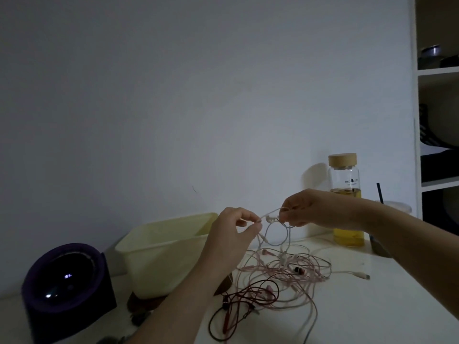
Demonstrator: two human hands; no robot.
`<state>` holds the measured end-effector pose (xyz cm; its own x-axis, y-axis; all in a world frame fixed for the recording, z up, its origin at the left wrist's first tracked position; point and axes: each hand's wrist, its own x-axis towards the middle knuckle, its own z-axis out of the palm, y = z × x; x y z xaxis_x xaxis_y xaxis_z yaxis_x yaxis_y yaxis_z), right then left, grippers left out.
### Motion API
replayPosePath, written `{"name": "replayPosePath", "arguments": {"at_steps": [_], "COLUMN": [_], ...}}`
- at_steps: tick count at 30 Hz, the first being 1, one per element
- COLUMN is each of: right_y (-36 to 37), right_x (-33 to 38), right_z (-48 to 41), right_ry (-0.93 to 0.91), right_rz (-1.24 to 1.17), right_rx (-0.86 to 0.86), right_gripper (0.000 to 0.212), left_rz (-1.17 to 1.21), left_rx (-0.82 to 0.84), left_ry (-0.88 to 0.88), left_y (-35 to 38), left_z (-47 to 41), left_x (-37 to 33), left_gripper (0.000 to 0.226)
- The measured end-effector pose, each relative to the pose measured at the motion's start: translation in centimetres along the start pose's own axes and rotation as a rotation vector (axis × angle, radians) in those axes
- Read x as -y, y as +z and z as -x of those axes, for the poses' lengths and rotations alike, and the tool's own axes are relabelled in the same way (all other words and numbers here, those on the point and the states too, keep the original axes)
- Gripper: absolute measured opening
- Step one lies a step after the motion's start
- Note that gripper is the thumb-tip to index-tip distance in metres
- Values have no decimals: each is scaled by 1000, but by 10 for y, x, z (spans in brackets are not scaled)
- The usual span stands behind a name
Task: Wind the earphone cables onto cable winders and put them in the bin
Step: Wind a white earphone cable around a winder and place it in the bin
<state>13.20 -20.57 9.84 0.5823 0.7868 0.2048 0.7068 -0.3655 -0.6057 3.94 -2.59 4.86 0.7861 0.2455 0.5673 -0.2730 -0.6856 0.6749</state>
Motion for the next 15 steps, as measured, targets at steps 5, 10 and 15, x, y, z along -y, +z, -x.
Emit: {"name": "replayPosePath", "arguments": {"at_steps": [5, 10, 15], "right_y": [7, 18, 29], "right_x": [-1, 5, 10], "right_z": [1, 5, 6], "right_ry": [-36, -91, -149], "right_rz": [-197, -306, -423], "right_rx": [74, 120, 128], "right_gripper": [13, 10, 11], "left_rz": [400, 689, 314], "left_rx": [50, 33, -48], "left_ry": [-173, -299, -213], "left_y": [-12, -17, -22], "left_z": [-1, 0, -3], "left_x": [-5, -11, -2], "left_gripper": [9, 13, 11]}}
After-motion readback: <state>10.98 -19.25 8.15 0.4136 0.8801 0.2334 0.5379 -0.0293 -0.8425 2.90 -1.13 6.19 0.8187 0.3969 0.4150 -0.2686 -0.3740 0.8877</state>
